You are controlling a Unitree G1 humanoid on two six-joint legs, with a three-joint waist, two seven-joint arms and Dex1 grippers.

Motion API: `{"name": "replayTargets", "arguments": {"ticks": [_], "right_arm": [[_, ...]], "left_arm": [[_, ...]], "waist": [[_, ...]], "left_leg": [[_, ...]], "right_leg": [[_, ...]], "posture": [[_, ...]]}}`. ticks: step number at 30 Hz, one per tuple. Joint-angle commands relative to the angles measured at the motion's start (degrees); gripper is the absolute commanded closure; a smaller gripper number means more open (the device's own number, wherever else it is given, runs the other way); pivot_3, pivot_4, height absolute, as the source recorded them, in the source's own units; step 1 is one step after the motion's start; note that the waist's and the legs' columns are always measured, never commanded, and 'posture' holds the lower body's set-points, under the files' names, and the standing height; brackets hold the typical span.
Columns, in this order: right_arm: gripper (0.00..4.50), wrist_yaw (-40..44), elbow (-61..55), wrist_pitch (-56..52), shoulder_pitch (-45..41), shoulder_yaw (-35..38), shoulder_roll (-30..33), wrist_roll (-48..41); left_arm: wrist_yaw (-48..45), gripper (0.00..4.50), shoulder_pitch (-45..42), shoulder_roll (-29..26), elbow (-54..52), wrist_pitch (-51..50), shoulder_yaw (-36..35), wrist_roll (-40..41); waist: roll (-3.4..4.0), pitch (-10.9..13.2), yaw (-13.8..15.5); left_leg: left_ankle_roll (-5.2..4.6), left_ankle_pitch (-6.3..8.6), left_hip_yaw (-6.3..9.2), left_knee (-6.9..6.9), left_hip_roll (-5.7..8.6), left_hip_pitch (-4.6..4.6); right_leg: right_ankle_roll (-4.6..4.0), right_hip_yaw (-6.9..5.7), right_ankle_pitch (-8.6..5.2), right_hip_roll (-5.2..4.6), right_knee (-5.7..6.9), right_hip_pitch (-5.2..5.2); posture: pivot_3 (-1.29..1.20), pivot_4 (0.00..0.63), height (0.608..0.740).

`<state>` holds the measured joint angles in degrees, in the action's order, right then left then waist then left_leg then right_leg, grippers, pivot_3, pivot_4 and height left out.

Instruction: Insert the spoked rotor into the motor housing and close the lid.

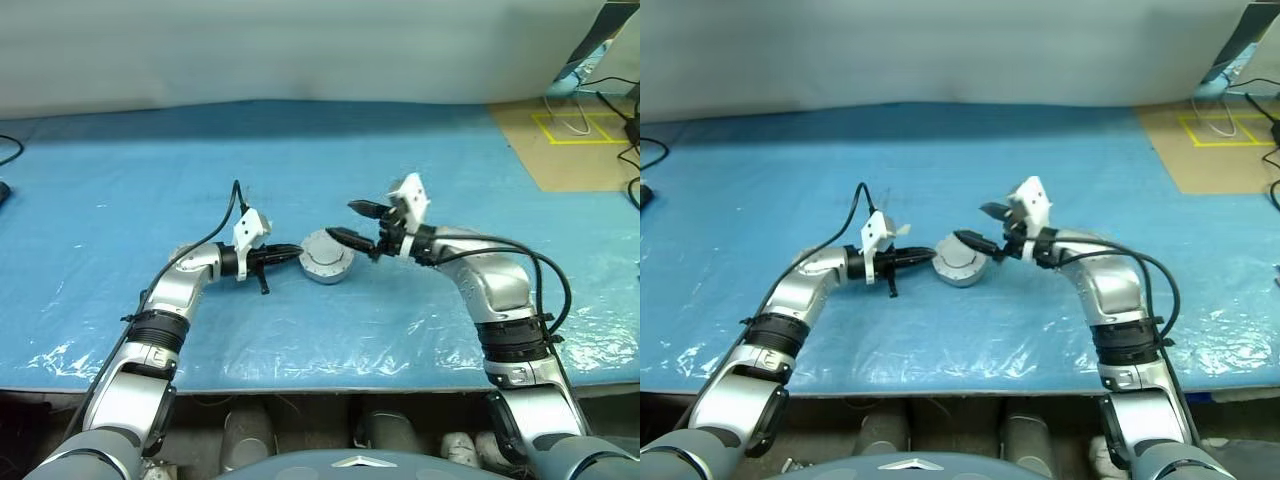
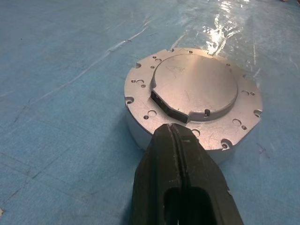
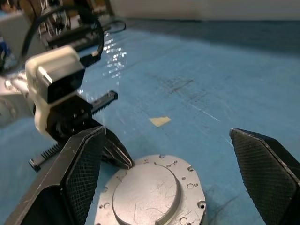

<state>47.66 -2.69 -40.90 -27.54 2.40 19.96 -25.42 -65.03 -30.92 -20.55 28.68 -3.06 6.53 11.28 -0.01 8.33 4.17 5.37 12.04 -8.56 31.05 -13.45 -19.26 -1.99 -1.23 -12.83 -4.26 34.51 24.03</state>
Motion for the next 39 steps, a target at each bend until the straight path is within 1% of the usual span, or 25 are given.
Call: {"name": "replayTargets", "arguments": {"ticks": [1, 2, 4, 9, 13, 18, 23, 25, 30, 33, 38, 39], "right_arm": [[0.03, -2.9, 0.6, -13.7, 2.2, 7.2, -0.2, -9.6], [0.03, -4.5, 2.7, -18.7, 2.9, 9.7, -0.5, -11.8], [0.03, -6.6, 5.4, -24.8, 4.3, 12.7, -0.3, -14.4], [0.03, -7.7, 6.0, -30.8, 7.7, 14.5, 0.2, -17.6], [0.03, -8.6, 6.1, -30.3, 8.3, 11.8, -2.3, -17.9], [0.03, -10.5, 7.3, -27.5, 5.1, 9.5, -6.9, -17.4], [0.03, -12.7, 12.2, -23.1, 1.5, 8.6, -10.0, -15.7], [0.03, -13.4, 13.3, -22.0, 0.5, 8.7, -10.9, -15.5], [0.03, -12.8, 12.7, -21.1, 0.3, 6.1, -12.0, -15.0], [0.59, -12.9, 14.1, -19.7, 0.2, 5.7, -12.2, -14.1], [2.30, -11.9, 14.5, -19.3, 0.1, 7.1, -11.3, -14.4], [2.54, -11.4, 14.1, -19.4, 0.4, 6.9, -11.0, -14.6]], "left_arm": [[-0.6, 4.50, 1.5, -0.3, 0.5, -1.1, 1.9, -1.3], [-0.7, 4.50, 1.5, -0.4, 0.4, -1.1, 1.9, -1.3], [-0.7, 4.50, 1.6, -0.5, 0.3, -1.1, 1.9, -1.3], [-1.0, 4.50, 1.7, -0.8, 0.2, -1.0, 1.9, -1.2], [-1.3, 4.50, 1.4, -0.9, 0.4, -1.2, 1.9, -1.2], [-1.5, 4.50, 1.1, -0.9, 0.6, -1.1, 2.0, -1.3], [-1.5, 4.50, 0.9, -1.0, 0.8, -1.2, 2.0, -1.3], [-1.6, 4.50, 1.0, -1.1, 0.7, -1.3, 2.0, -1.3], [-1.7, 4.50, 1.1, -1.3, 0.5, -1.5, 1.9, -1.4], [-1.7, 4.50, 1.1, -1.3, 0.5, -1.5, 1.9, -1.4], [-1.6, 4.50, 1.0, -1.4, 0.6, -1.4, 1.9, -1.5], [-1.7, 4.50, 1.0, -1.4, 0.6, -1.4, 1.9, -1.5]], "waist": [[0.00, 0.0, 0.0], [0.00, 0.0, 0.0], [0.01, 0.0, 0.0], [0.11, 0.0, 0.1], [0.11, 0.0, 0.1], [0.11, 0.0, -0.1], [0.10, 0.0, -0.2], [0.10, 0.0, -0.2], [0.10, 0.0, -0.4], [0.10, 0.0, -0.4], [0.11, 0.1, -0.5], [0.12, 0.1, -0.4]], "left_leg": [[0.00, 0.00, 0.00, 0.00, 0.00, 0.00], [0.00, 0.00, 0.00, -0.01, -0.01, 0.01], [0.00, 0.00, 0.00, 0.00, -0.01, 0.03], [0.01, 0.00, -0.01, 0.02, 0.00, 0.04], [0.01, 0.00, -0.01, 0.05, -0.04, 0.08], [0.01, 0.00, -0.02, 0.07, -0.05, 0.11], [0.01, 0.00, -0.02, 0.05, -0.02, 0.07], [0.01, 0.00, -0.02, 0.05, -0.05, 0.08], [0.01, -0.01, -0.02, 0.05, -0.05, 0.10], [0.02, -0.01, -0.02, 0.05, -0.05, 0.13], [0.02, -0.01, -0.02, 0.05, -0.05, 0.13], [0.02, -0.01, -0.03, 0.04, -0.04, 0.13]], "right_leg": [[0.00, 0.00, 0.00, 0.00, -0.01, 0.00], [0.00, 0.00, 0.00, 0.01, -0.01, 0.00], [0.00, 0.00, 0.00, 0.01, 0.01, 0.00], [-0.01, 0.00, 0.00, 0.00, 0.02, 0.00], [-0.01, -0.01, -0.01, 0.01, 0.06, 0.00], [-0.01, -0.01, -0.01, 0.00, 0.09, 0.00], [-0.01, -0.01, -0.01, -0.02, 0.04, 0.01], [-0.02, -0.02, -0.01, 0.00, 0.08, 0.01], [-0.01, -0.01, -0.01, 0.00, 0.09, 0.02], [-0.02, -0.02, -0.01, 0.01, 0.11, 0.02], [-0.02, -0.01, -0.01, 0.01, 0.11, 0.02], [-0.02, -0.01, -0.01, 0.01, 0.12, 0.03]], "posture": [[0.00, 0.150, 0.740], [0.00, 0.150, 0.740], [0.00, 0.150, 0.740], [0.00, 0.150, 0.740], [0.00, 0.150, 0.740], [0.00, 0.150, 0.740], [0.00, 0.150, 0.740], [0.00, 0.150, 0.740], [0.00, 0.150, 0.740], [0.00, 0.150, 0.740], [0.00, 0.150, 0.740], [0.00, 0.150, 0.740]]}}
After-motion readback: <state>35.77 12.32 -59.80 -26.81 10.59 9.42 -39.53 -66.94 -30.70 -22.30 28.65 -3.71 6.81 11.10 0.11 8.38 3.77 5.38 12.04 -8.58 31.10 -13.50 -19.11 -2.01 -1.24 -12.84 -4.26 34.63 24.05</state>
